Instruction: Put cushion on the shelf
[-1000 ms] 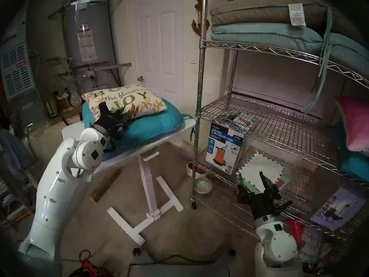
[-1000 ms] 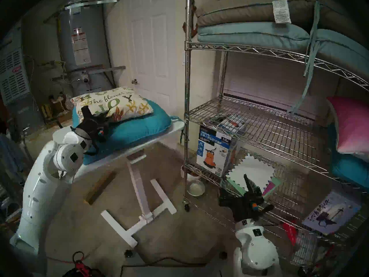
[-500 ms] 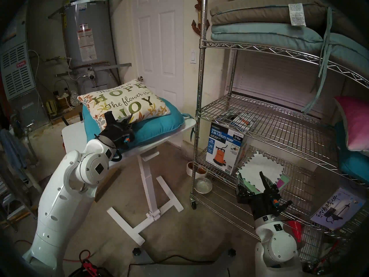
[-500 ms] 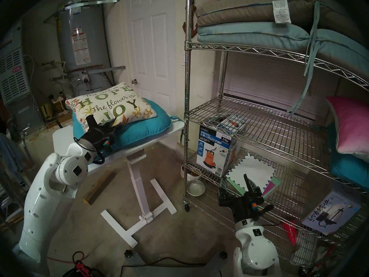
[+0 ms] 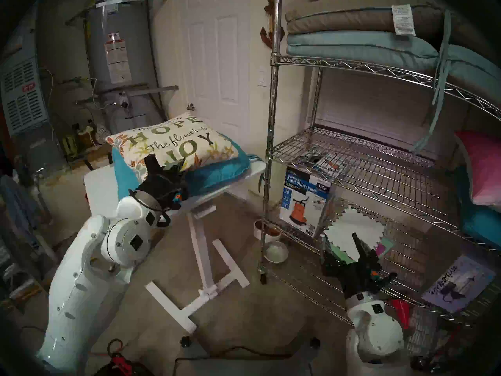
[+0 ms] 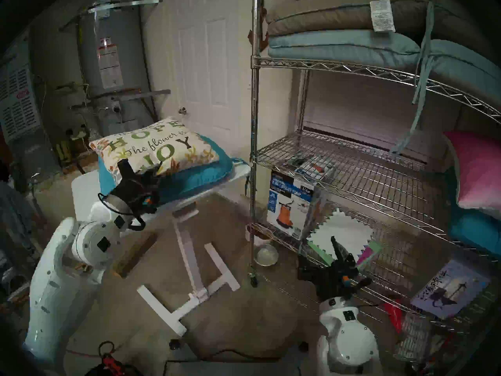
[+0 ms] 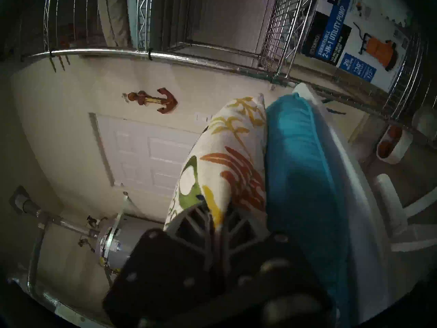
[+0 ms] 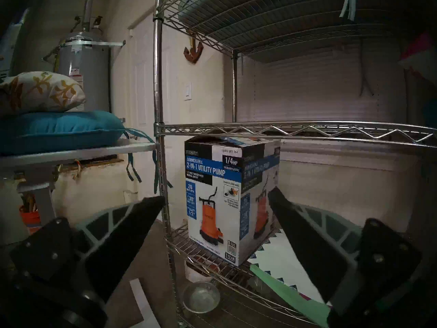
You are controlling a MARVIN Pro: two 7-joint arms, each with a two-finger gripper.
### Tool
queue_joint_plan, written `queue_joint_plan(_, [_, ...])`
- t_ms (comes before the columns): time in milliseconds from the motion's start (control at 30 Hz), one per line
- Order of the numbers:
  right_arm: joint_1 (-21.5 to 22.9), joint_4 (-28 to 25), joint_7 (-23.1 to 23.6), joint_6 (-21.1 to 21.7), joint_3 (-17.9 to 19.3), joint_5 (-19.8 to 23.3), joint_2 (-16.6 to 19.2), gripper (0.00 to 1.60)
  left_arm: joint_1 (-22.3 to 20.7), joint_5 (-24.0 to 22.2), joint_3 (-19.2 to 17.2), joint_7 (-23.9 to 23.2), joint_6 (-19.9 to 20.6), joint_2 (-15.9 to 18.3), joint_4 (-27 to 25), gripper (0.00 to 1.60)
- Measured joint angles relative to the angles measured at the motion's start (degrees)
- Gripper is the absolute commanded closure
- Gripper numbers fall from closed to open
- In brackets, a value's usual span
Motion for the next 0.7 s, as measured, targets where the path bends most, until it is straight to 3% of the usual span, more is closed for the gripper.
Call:
queue_joint_plan(400, [0.0, 0.0, 0.0, 0.0, 0.0, 0.0, 0.0, 0.0, 2.5, -0.68, -1.69, -2.38, 1.1, 0.57, -3.77, 1.6])
queue_joint_plan(433, [0.0, 0.0, 0.0, 0.0, 0.0, 0.0, 0.0, 0.0, 2.71, -0.79, -1.82, -2.39, 1.12, 0.57, -3.95, 1.47])
queue_joint_plan(467, [0.0, 0.0, 0.0, 0.0, 0.0, 0.0, 0.0, 0.0, 2.85, -0.86, -1.9, -2.38, 1.13, 0.57, -4.04, 1.08])
queue_joint_plan(500, [0.0, 0.0, 0.0, 0.0, 0.0, 0.0, 0.0, 0.0, 3.12, -0.96, -2.02, -2.32, 1.18, 0.55, -4.2, 0.0])
queue_joint_plan(700, [0.0, 0.0, 0.0, 0.0, 0.0, 0.0, 0.0, 0.0, 4.14, -1.25, -2.36, -1.62, 1.26, 0.1, -4.68, 0.0])
